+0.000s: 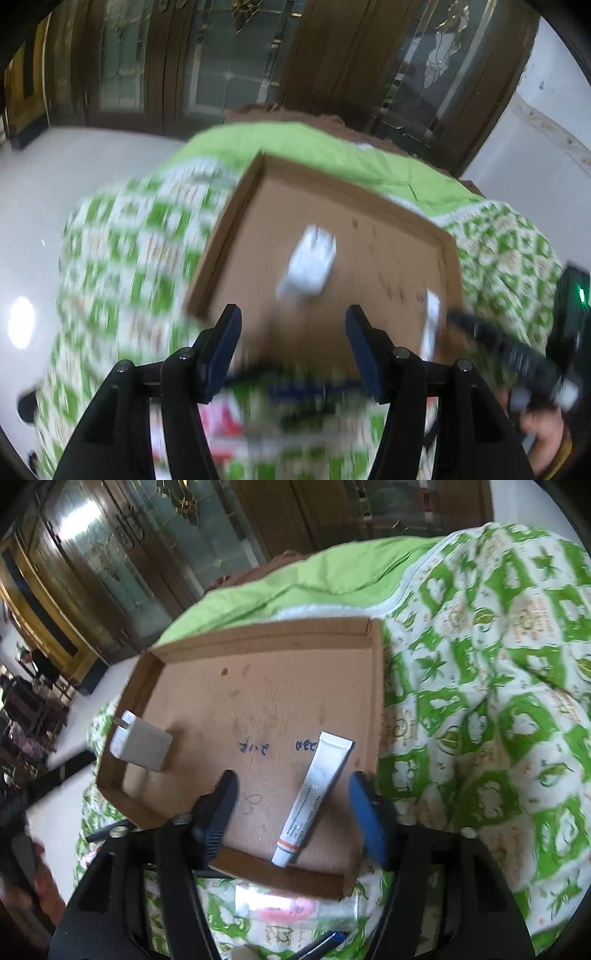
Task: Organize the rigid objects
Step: 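Release the charger and ointment tube into the tray with both tools, then move the left tool toward the white spray bottle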
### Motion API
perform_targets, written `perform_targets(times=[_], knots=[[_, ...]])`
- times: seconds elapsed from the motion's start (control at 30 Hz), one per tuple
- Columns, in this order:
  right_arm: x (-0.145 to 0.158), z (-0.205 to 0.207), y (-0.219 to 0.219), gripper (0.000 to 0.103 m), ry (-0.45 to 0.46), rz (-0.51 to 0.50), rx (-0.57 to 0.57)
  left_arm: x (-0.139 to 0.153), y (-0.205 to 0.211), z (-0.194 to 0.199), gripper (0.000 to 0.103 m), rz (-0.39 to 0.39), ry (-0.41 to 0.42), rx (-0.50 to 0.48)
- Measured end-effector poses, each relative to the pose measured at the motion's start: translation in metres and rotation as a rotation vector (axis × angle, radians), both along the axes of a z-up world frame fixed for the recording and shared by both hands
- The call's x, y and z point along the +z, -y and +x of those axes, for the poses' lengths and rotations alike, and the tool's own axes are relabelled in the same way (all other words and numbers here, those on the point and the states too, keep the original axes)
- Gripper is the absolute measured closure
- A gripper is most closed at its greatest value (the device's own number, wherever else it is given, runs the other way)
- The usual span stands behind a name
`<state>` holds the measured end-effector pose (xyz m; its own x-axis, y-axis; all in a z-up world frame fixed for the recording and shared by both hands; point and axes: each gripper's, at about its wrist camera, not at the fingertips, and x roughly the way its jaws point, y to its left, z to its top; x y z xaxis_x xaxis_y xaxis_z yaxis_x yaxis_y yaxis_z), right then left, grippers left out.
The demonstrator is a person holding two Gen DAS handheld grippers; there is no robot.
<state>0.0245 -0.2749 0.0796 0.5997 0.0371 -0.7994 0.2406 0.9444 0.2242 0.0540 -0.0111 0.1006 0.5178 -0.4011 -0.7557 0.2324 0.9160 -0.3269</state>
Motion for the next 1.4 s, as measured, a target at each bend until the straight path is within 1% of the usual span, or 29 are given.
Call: perform_targets(times=[0.07,0.23,0.3,0.37,0.4,0.43,0.47,0.53,0.63,0.73,0.8,0.9,1.07,1.2,1.4], knots=[[0.008,-0.009,-0.001,0.033,0.034,0.014,-0.002,-0.009,-0.014,-0.027,0.044,-0.016,-0.027,0.017],[0.020,-0.036,-0.019,0.031,0.091,0.040,0.009,-0.032,-0.039,-0.085,0.043,0.021,-0.054,0.052],[0.020,-0.045,-0.032,0.030,0.088,0.030,0.043,-0.040,-0.043,-0.100,0.043,0.059,-0.069,0.056],[0.016,-0.056,-0.045,0.030,0.072,0.030,0.075,-0.046,-0.047,-0.108,0.043,0.063,-0.096,0.058],[0.012,-0.060,-0.052,0.030,0.061,0.037,0.092,-0.046,-0.049,-0.110,0.043,0.045,-0.105,0.065],[0.009,-0.064,-0.057,0.030,0.049,0.047,0.110,-0.044,-0.052,-0.113,0.039,0.018,-0.105,0.072],[0.005,-0.070,-0.062,0.030,0.036,0.059,0.125,-0.042,-0.054,-0.115,0.033,0.004,-0.093,0.078],[-0.002,-0.079,-0.071,0.030,0.013,0.079,0.147,-0.037,-0.055,-0.119,0.028,0.013,-0.067,0.093],[-0.005,-0.091,-0.080,0.030,0.001,0.092,0.159,-0.038,-0.056,-0.125,0.028,0.015,-0.074,0.096],[-0.007,-0.104,-0.083,0.030,0.003,0.120,0.157,-0.042,-0.060,-0.131,0.025,0.027,-0.091,0.107],[-0.008,-0.107,-0.081,0.022,0.001,0.135,0.155,-0.045,-0.062,-0.133,0.024,0.026,-0.107,0.110],[-0.009,-0.107,-0.079,0.022,-0.004,0.139,0.136,-0.050,-0.066,-0.135,0.024,0.022,-0.130,0.125],[-0.008,-0.114,-0.075,0.022,-0.004,0.152,0.115,-0.053,-0.075,-0.138,0.023,-0.017,-0.150,0.157],[-0.008,-0.118,-0.076,0.022,-0.006,0.147,0.111,-0.056,-0.079,-0.137,0.023,-0.042,-0.169,0.162],[-0.010,-0.118,-0.078,0.022,-0.014,0.122,0.114,-0.058,-0.073,-0.137,0.023,-0.032,-0.180,0.138]])
